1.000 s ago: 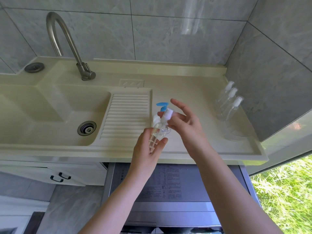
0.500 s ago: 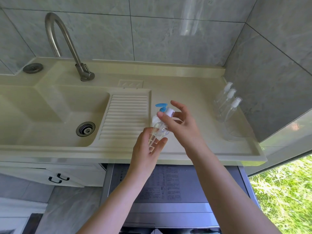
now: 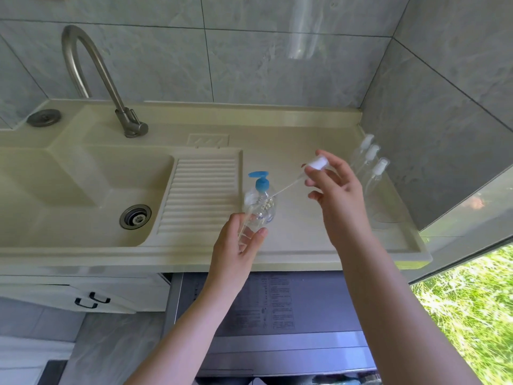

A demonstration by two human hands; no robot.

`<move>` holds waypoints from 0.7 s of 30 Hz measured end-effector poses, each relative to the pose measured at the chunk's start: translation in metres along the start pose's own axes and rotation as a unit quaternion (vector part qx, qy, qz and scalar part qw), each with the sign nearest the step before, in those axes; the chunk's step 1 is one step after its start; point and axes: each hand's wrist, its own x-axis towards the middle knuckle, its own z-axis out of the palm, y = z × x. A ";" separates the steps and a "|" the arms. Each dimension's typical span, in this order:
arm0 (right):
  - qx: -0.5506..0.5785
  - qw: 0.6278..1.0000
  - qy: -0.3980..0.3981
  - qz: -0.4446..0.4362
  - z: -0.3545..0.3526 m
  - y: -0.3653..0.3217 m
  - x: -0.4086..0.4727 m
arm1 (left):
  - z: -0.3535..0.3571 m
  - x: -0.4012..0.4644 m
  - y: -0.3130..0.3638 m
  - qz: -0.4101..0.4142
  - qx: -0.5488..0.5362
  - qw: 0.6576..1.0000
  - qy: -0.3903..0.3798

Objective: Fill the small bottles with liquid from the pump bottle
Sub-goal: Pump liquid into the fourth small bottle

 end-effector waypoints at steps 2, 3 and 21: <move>0.048 0.998 0.046 0.006 -0.011 0.003 0.005 | 0.000 0.000 -0.001 -0.008 -0.006 1.000 0.001; 0.082 0.994 0.073 0.013 -0.017 0.007 0.008 | 0.000 -0.001 -0.001 -0.014 -0.010 1.000 0.003; -0.353 0.924 0.144 0.042 -0.068 0.153 0.029 | -0.005 -0.004 -0.018 -0.059 -0.022 0.997 0.037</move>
